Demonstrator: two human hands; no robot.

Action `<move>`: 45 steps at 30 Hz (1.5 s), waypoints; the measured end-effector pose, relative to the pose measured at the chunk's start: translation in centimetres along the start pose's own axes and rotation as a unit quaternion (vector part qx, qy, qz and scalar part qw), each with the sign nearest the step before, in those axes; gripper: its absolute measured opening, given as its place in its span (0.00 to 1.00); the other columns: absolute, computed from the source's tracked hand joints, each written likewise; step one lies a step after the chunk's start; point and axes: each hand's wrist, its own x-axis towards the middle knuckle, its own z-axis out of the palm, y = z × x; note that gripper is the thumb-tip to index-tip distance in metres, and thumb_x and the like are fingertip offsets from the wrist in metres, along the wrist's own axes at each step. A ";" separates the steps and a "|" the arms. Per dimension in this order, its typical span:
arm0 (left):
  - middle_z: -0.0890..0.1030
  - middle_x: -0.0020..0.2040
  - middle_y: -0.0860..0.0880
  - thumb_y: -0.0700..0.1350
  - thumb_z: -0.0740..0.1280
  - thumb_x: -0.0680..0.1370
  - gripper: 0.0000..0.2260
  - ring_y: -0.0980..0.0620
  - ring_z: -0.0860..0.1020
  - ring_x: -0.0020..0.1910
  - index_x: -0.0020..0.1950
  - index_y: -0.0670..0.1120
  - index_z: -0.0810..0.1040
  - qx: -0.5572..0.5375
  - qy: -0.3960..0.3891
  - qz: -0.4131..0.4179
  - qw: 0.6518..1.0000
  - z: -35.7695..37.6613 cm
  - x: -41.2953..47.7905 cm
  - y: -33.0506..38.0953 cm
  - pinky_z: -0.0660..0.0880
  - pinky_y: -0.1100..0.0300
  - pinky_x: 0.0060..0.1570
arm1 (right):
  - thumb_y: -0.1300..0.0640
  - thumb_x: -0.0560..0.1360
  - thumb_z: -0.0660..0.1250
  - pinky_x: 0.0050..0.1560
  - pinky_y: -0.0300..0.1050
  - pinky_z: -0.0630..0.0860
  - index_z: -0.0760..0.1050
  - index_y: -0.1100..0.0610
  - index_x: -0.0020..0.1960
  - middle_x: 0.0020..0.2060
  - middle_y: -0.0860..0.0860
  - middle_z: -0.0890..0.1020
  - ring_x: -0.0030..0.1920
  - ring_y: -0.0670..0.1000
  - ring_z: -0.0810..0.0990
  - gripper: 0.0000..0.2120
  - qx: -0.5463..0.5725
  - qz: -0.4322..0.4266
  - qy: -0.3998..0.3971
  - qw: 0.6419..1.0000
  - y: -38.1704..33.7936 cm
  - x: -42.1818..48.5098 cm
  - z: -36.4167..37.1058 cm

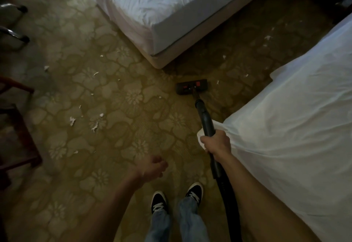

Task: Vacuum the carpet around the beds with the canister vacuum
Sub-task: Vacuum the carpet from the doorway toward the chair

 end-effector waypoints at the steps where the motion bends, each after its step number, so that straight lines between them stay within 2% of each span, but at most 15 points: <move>1: 0.83 0.56 0.40 0.46 0.64 0.83 0.12 0.49 0.82 0.48 0.58 0.40 0.81 -0.001 0.003 0.002 1.000 -0.1 0.0 -0.3 0.74 0.64 0.36 | 0.56 0.74 0.72 0.32 0.42 0.75 0.78 0.60 0.61 0.43 0.55 0.84 0.36 0.51 0.83 0.17 -0.003 -0.006 -0.003 1.000 -0.3 0.0 0.1; 4: 0.82 0.56 0.39 0.44 0.63 0.83 0.12 0.50 0.80 0.45 0.59 0.37 0.80 -0.002 -0.002 -0.001 1.000 -0.1 -0.2 -1.0 0.74 0.66 0.35 | 0.55 0.73 0.72 0.33 0.44 0.78 0.77 0.59 0.61 0.44 0.56 0.84 0.37 0.52 0.84 0.17 -0.024 -0.024 -0.018 0.999 -0.8 -0.5 1.2; 7: 0.82 0.57 0.39 0.44 0.63 0.84 0.11 0.50 0.80 0.47 0.58 0.39 0.80 -0.006 -0.007 -0.004 1.000 -0.2 -0.2 -1.7 0.75 0.65 0.37 | 0.55 0.74 0.72 0.42 0.52 0.85 0.76 0.59 0.59 0.46 0.56 0.83 0.40 0.55 0.85 0.16 -0.039 -0.039 -0.043 0.998 -0.9 -1.2 2.2; 8: 0.82 0.57 0.39 0.45 0.63 0.84 0.11 0.49 0.81 0.47 0.58 0.40 0.80 -0.009 -0.006 -0.003 1.000 -0.3 -0.2 -1.8 0.76 0.64 0.39 | 0.55 0.74 0.72 0.43 0.52 0.85 0.75 0.59 0.60 0.46 0.56 0.82 0.41 0.56 0.85 0.16 -0.046 -0.044 -0.052 0.997 -1.1 -1.5 2.5; 11: 0.83 0.55 0.39 0.44 0.63 0.84 0.12 0.50 0.80 0.46 0.59 0.39 0.81 -0.016 -0.004 -0.003 1.000 -0.6 -0.5 -2.3 0.76 0.64 0.39 | 0.55 0.74 0.72 0.37 0.46 0.81 0.75 0.58 0.61 0.47 0.56 0.82 0.42 0.55 0.85 0.17 -0.067 -0.055 -0.076 0.993 -1.7 -2.2 3.9; 15: 0.80 0.51 0.44 0.44 0.63 0.84 0.10 0.51 0.79 0.46 0.57 0.40 0.80 -0.032 0.002 -0.004 0.999 -1.4 -1.3 -3.6 0.74 0.67 0.35 | 0.53 0.73 0.73 0.41 0.49 0.85 0.77 0.58 0.62 0.46 0.55 0.83 0.42 0.55 0.85 0.19 -0.084 -0.066 -0.099 0.989 -2.8 -3.4 7.0; 16: 0.80 0.51 0.44 0.44 0.63 0.84 0.10 0.51 0.79 0.47 0.58 0.40 0.79 -0.036 0.003 -0.006 0.999 -1.6 -1.4 -4.1 0.74 0.67 0.36 | 0.54 0.73 0.73 0.39 0.48 0.84 0.77 0.58 0.62 0.47 0.55 0.83 0.42 0.54 0.85 0.19 -0.088 -0.066 -0.106 0.988 -2.9 -3.7 7.7; 19: 0.79 0.51 0.44 0.44 0.63 0.84 0.11 0.51 0.78 0.46 0.60 0.38 0.79 -0.048 0.012 -0.013 0.999 -2.6 -2.2 -5.8 0.75 0.65 0.39 | 0.58 0.76 0.72 0.30 0.36 0.72 0.75 0.60 0.65 0.52 0.57 0.83 0.40 0.50 0.80 0.18 -0.085 -0.067 -0.132 0.985 -3.0 -4.7 9.8; 24: 0.83 0.50 0.43 0.45 0.64 0.83 0.10 0.50 0.81 0.45 0.57 0.41 0.82 -0.045 0.030 -0.014 0.998 -4.1 -2.7 -9.0 0.77 0.58 0.44 | 0.61 0.77 0.71 0.20 0.31 0.68 0.75 0.61 0.66 0.48 0.57 0.81 0.36 0.48 0.77 0.18 -0.086 -0.073 -0.122 0.986 -3.0 -5.6 11.5; 28: 0.82 0.48 0.45 0.46 0.65 0.82 0.10 0.51 0.81 0.45 0.56 0.42 0.82 -0.039 0.027 -0.004 0.999 -4.4 -3.2 -10.6 0.75 0.60 0.42 | 0.58 0.76 0.72 0.27 0.36 0.72 0.74 0.61 0.66 0.50 0.56 0.81 0.41 0.51 0.80 0.20 -0.096 -0.066 -0.092 0.989 -2.7 -6.0 11.8; 31: 0.81 0.47 0.45 0.45 0.64 0.83 0.11 0.50 0.80 0.45 0.58 0.40 0.81 -0.044 0.016 0.001 0.999 -4.4 -3.3 -11.5 0.75 0.59 0.42 | 0.57 0.75 0.72 0.32 0.40 0.74 0.75 0.61 0.65 0.45 0.54 0.80 0.39 0.51 0.82 0.20 -0.107 -0.054 -0.067 0.991 -2.4 -6.0 11.7; 35: 0.81 0.46 0.44 0.45 0.65 0.82 0.10 0.49 0.80 0.44 0.55 0.40 0.82 -0.044 0.005 0.007 0.999 -4.7 -3.4 -13.2 0.81 0.49 0.51 | 0.56 0.74 0.72 0.35 0.44 0.77 0.76 0.60 0.61 0.44 0.56 0.83 0.40 0.54 0.84 0.18 -0.112 -0.046 -0.045 0.992 -1.9 -6.1 11.7; 37: 0.82 0.45 0.44 0.45 0.65 0.81 0.09 0.48 0.80 0.44 0.53 0.41 0.82 -0.038 -0.001 0.011 0.999 -4.8 -3.6 -13.9 0.81 0.45 0.53 | 0.56 0.74 0.72 0.35 0.44 0.78 0.76 0.59 0.60 0.44 0.56 0.83 0.39 0.53 0.84 0.16 -0.114 -0.044 -0.044 0.992 -1.5 -6.6 12.0; 42: 0.82 0.47 0.43 0.46 0.65 0.82 0.10 0.49 0.80 0.44 0.54 0.42 0.82 -0.011 -0.009 0.015 1.000 -4.8 -4.0 -14.8 0.77 0.55 0.45 | 0.57 0.74 0.72 0.39 0.48 0.82 0.74 0.55 0.54 0.43 0.55 0.82 0.39 0.53 0.84 0.12 -0.089 -0.035 -0.055 0.994 0.7 -9.0 13.1; 45: 0.82 0.51 0.44 0.47 0.63 0.83 0.10 0.50 0.80 0.47 0.56 0.43 0.81 0.018 -0.028 0.017 0.999 -4.1 -4.2 -14.3 0.77 0.59 0.45 | 0.55 0.72 0.74 0.43 0.52 0.86 0.76 0.55 0.54 0.43 0.54 0.83 0.40 0.55 0.85 0.13 -0.077 -0.024 -0.046 0.996 3.4 -10.8 13.5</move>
